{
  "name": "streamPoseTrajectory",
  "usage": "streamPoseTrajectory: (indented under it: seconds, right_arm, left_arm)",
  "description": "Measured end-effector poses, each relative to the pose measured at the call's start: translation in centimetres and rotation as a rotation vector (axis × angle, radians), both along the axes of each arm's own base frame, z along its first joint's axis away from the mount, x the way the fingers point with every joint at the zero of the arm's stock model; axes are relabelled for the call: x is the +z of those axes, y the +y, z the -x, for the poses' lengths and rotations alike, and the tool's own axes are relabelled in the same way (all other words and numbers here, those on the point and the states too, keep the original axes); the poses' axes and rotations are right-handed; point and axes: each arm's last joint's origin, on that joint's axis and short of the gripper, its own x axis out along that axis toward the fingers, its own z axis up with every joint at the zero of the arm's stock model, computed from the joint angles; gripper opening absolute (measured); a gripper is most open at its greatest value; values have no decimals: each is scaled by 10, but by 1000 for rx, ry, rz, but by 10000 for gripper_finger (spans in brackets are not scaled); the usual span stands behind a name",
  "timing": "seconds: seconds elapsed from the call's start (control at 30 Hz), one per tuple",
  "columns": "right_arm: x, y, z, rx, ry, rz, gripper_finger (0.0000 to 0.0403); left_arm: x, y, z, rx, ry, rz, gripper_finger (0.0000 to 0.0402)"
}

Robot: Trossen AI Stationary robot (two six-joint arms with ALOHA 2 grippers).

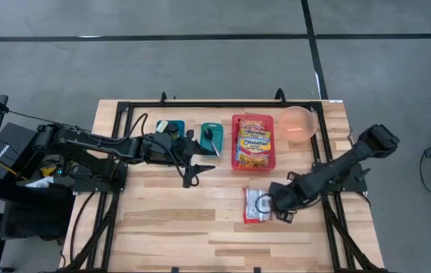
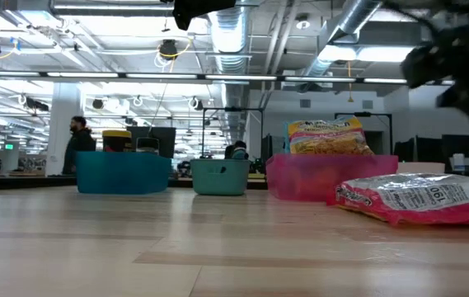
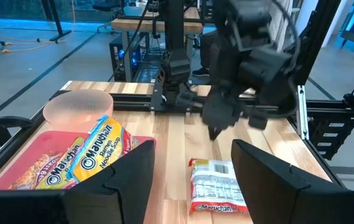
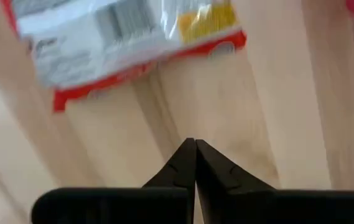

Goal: Pick & Place Food Item
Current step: Put the orange noodle pack into the red bin

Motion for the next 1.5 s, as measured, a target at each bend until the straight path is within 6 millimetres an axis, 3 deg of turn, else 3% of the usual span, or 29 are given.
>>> streamPoseTrajectory:
  seconds: [0.27, 0.53, 0.73, 1.1, 1.5]
  right_arm:
    - [17, 20, 10, -180, -167, -153, 0]
    - [13, 33, 9, 38, -249, -195, 0]
    - [5, 42, 6, -98, -252, -237, 0]
    - [-13, -11, 13, -310, -245, -179, 0]
    - [-7, -48, 40, -413, -444, -297, 0]
  left_arm:
    - [0, 0, 0, 0, 0, 0, 210]
    - [0, 0, 0, -1, 1, 0, 210]
    - [0, 0, 0, 0, -3, 1, 210]
    - [2, -1, -1, -2, -24, 3, 210]
    - [4, -1, -1, -2, -42, 4, 210]
